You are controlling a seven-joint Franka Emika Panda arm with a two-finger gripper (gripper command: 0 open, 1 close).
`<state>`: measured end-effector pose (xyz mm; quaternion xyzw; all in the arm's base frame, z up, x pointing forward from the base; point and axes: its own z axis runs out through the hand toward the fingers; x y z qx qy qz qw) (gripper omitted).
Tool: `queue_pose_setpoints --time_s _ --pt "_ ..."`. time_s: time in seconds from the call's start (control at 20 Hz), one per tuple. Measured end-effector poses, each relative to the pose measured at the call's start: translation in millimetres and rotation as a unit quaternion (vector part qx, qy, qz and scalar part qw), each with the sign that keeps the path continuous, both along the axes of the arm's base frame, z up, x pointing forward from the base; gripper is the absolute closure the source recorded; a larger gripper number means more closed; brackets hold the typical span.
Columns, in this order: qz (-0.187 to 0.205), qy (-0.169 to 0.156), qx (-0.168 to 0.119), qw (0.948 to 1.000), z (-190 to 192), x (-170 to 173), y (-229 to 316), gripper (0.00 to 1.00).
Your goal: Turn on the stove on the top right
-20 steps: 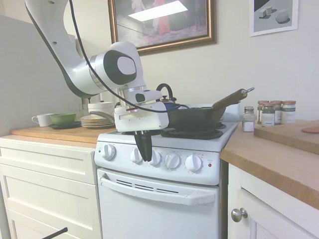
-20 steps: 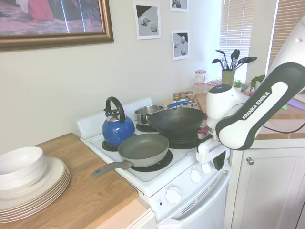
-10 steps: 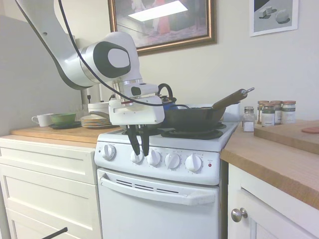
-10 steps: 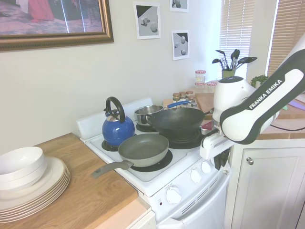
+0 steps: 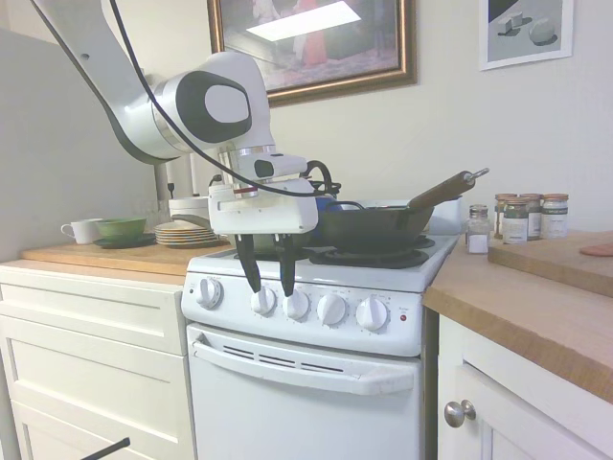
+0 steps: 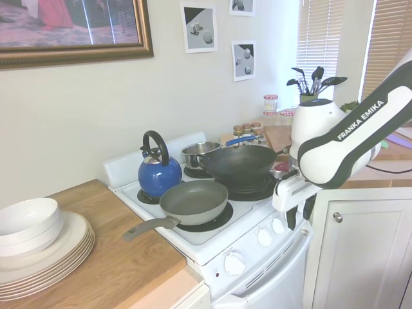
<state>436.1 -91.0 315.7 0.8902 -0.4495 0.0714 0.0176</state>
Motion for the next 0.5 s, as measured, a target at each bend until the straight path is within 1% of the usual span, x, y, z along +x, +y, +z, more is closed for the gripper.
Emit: queue_pose_setpoints --time_s 0.5 --pt "0.010 -0.002 -0.001 1.0000 3.1 1.0 5.5 0.00"
